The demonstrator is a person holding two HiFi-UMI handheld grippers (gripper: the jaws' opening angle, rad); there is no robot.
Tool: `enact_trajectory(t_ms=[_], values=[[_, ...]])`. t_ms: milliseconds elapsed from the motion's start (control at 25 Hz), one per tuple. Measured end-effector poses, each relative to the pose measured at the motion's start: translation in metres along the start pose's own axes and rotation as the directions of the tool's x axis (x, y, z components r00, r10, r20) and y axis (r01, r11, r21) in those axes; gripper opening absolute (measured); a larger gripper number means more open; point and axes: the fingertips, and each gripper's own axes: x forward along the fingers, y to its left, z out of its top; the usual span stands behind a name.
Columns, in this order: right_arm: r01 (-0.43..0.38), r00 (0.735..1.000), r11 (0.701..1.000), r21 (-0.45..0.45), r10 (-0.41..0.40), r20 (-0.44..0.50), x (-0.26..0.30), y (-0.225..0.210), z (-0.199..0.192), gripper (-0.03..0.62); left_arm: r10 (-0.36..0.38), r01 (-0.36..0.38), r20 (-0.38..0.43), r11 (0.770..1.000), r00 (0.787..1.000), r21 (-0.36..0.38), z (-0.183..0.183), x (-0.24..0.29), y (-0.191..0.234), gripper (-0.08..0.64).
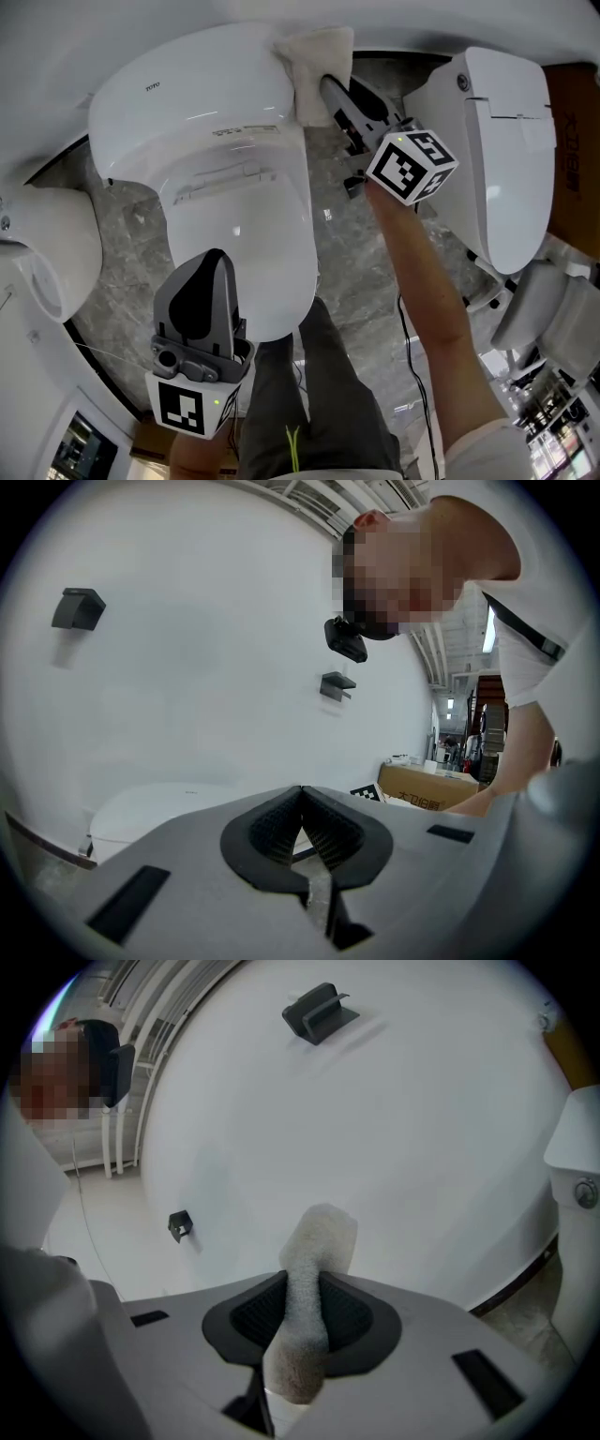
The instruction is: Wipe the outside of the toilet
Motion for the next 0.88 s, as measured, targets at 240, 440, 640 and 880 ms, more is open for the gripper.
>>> enact_trajectory(t_ms=[240, 440, 640, 880], values=[[0.071, 0.996, 0.996, -0.048, -0.073, -0.045, 0.012, -0.036, -0.039, 0.115, 0.021, -0.020, -0.038, 1.000, 0.999, 0.003, -0.028, -0.002, 0.014, 0.018], [0.102, 0.989, 0.988, -0.113, -0.113, -0.098, 0.025, -0.053, -0.073, 0.115, 0.015, -0.015, -0.065, 1.000, 0.998, 0.000, -0.043, -0.003, 0.016, 0.017], [0.123, 0.980, 0.981, -0.148, -0.143, -0.139, 0.035, -0.070, -0.105, 0.115, 0.014, -0.015, -0.067, 1.000, 0.998, -0.002, -0.053, -0.003, 0.023, 0.017], [0.157, 0.967, 0.971, -0.179, -0.187, -0.170, 0.042, -0.095, -0.135, 0.115, 0.016, -0.017, -0.078, 1.000, 0.997, -0.010, -0.071, -0.007, 0.031, 0.017]])
